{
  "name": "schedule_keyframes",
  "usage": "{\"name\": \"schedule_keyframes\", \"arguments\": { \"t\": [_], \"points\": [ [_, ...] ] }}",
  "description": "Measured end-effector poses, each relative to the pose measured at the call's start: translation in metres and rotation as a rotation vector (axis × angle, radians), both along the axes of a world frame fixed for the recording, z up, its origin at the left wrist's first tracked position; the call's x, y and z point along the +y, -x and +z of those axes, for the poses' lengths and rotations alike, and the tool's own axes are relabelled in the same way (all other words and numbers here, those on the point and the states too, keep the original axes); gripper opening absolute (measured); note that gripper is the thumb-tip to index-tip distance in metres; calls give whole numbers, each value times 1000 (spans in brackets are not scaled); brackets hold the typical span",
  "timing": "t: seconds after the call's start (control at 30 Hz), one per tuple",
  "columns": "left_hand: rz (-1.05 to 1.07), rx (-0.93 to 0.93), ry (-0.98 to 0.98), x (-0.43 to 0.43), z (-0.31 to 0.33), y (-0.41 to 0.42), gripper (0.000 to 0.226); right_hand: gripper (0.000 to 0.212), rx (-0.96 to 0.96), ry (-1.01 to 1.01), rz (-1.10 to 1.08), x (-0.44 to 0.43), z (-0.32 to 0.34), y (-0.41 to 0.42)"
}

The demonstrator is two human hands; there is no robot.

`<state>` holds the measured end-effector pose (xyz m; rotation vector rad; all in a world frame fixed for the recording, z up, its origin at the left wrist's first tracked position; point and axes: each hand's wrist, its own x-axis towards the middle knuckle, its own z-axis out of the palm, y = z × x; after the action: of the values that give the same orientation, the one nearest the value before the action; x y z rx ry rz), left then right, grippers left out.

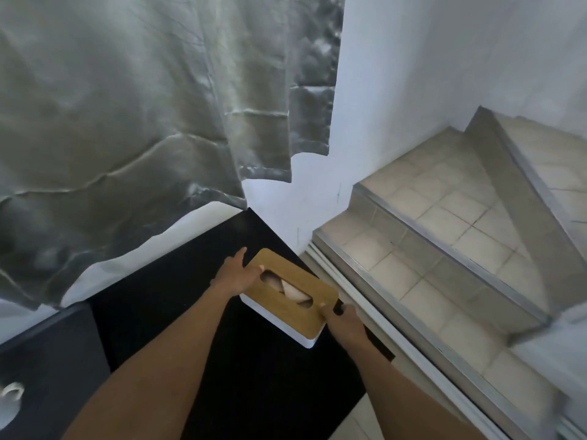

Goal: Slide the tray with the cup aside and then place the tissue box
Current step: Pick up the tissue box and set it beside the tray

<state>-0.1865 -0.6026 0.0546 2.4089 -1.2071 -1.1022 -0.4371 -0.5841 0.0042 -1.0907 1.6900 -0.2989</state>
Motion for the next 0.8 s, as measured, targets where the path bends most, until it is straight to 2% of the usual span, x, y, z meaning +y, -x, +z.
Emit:
{"name": "schedule_keyframes", "arguments": {
  "t": [0.17,0.43,0.67,0.8],
  "points": [
    [91,182,-16,-9,-18,-7,82,87,-150,-144,-78,2,-18,-13],
    [50,254,-19,-12,-31,-7,54,92,-217,-190,-142,-1,-29,-14],
    [9,249,-1,-4,-31,-13,55,79,-224,-179,-155,-2,-25,-17],
    [46,245,-2,12,-27,-20,62,75,-215,-163,-68,-7,-17,-19]
  ]
}}
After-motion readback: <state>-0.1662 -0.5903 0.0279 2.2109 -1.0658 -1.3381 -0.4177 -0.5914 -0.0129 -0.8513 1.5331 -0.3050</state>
